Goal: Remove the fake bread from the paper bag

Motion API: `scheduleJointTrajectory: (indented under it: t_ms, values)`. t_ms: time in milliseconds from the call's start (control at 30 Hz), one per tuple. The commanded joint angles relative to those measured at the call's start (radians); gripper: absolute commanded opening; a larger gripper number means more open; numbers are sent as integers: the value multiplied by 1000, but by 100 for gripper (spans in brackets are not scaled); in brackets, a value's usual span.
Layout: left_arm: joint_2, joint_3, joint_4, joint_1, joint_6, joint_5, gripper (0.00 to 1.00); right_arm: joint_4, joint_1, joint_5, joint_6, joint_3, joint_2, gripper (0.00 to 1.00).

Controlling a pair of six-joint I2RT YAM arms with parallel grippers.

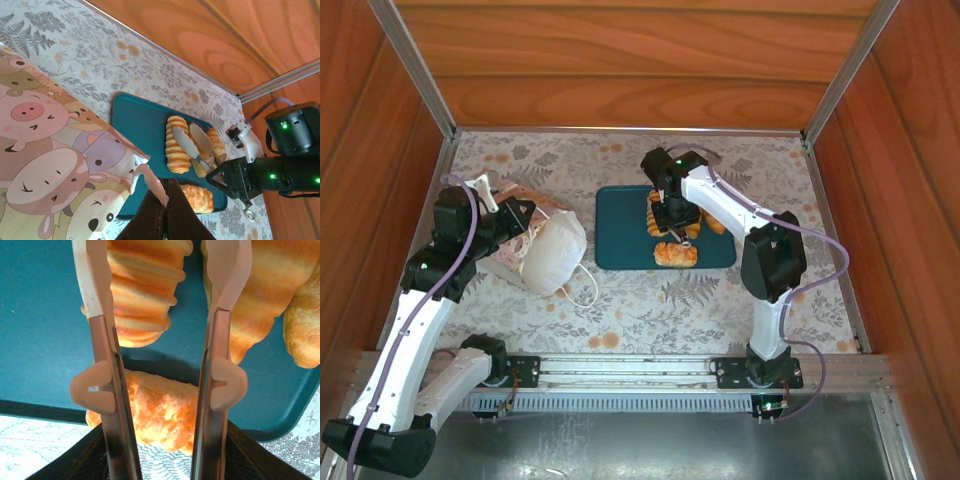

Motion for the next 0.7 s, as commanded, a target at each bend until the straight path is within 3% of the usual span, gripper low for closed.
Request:
scheduleJointTrajectory:
  t_ms: [0,233,667]
  values:
    - [-2,9,20,6,-2,15,0,-6,0,-12,-43,-1,-58,54]
    - [2,12,20,6,-5,17,0,48,11,-53,-69,-14,-90,58]
    - [-7,11,20,6,-8,16,0,-37,49,84,-123,-37,-54,57]
